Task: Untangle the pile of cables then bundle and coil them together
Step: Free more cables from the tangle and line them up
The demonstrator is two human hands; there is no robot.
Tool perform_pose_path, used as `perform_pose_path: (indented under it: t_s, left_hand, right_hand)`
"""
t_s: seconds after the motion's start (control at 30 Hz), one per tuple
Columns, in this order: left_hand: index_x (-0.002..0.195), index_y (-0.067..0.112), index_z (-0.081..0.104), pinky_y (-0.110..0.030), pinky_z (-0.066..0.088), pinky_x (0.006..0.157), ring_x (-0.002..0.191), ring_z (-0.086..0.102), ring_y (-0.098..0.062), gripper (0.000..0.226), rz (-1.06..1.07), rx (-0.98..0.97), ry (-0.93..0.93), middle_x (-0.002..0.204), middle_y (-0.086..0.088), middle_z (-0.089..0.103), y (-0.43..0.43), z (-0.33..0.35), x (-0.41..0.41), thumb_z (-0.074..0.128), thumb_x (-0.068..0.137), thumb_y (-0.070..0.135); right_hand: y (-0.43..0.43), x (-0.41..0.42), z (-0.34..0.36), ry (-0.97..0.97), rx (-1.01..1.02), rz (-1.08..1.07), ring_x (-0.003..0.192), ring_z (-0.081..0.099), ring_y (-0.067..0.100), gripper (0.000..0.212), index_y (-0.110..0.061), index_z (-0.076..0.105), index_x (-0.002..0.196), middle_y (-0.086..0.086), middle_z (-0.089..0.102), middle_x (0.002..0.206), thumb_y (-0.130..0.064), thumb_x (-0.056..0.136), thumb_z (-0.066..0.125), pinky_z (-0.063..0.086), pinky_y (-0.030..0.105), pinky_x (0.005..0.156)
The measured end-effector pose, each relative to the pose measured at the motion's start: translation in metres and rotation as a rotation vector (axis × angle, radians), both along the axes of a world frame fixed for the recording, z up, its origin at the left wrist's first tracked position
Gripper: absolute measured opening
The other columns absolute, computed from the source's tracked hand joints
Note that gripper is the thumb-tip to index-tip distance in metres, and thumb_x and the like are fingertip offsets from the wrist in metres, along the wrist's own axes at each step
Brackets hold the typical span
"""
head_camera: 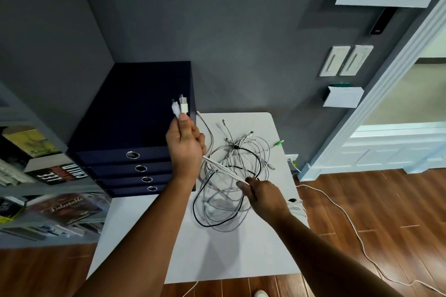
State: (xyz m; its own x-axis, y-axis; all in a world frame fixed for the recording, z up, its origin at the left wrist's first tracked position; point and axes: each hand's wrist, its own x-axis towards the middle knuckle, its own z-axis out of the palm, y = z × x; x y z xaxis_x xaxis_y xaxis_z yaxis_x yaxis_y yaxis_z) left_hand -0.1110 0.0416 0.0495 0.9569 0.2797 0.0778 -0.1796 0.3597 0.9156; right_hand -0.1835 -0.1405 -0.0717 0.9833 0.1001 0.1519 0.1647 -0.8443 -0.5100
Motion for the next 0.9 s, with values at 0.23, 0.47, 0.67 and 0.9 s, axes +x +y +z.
perform_pose_path:
  t_s: [0.23, 0.47, 0.67, 0.9]
  left_hand:
    - [0.071, 0.019, 0.035, -0.016, 0.017, 0.044, 0.043, 0.018, -0.008, 0.040, 0.050, -0.060, 0.065, 0.058, 0.006, 0.025, 0.015, 0.003, -0.001, 0.030, 0.110, 0.027]
    - [0.069, 0.018, 0.036, -0.015, 0.017, 0.045, 0.043, 0.017, -0.009, 0.036, 0.071, -0.116, 0.066, 0.054, 0.006, 0.025, 0.027, 0.003, -0.004, 0.029, 0.104, 0.016]
    - [0.069, 0.021, 0.034, -0.018, 0.018, 0.043, 0.046, 0.017, -0.009, 0.038, 0.143, -0.103, -0.021, 0.060, 0.003, 0.025, 0.058, 0.001, -0.006, 0.036, 0.106, 0.024]
    - [0.071, 0.023, 0.034, -0.018, 0.018, 0.045, 0.049, 0.016, -0.014, 0.038, 0.353, -0.090, -0.090, 0.064, -0.002, 0.019, 0.111, -0.009, -0.019, 0.036, 0.107, 0.034]
  right_hand:
    - [-0.006, -0.004, 0.005, 0.041, 0.196, -0.032, 0.062, 0.055, 0.021, 0.063, -0.021, 0.049, 0.074, -0.002, 0.056, 0.060, -0.071, 0.094, 0.017, 0.043, 0.037, 0.059]
    - [0.006, 0.008, -0.002, 0.263, 0.463, 0.036, 0.061, 0.049, 0.001, 0.022, -0.015, 0.069, 0.099, -0.023, 0.056, 0.063, -0.023, 0.103, 0.049, 0.035, 0.017, 0.063]
    - [0.014, 0.009, 0.008, 0.258, 0.107, 0.013, 0.058, 0.054, 0.009, 0.052, -0.019, 0.057, 0.065, -0.008, 0.057, 0.055, -0.058, 0.097, 0.044, 0.044, 0.030, 0.062]
    - [0.042, -0.001, 0.004, 0.015, 0.050, 0.168, 0.061, 0.053, 0.027, 0.049, -0.023, 0.042, 0.072, -0.005, 0.049, 0.058, -0.060, 0.097, 0.023, 0.035, 0.035, 0.055]
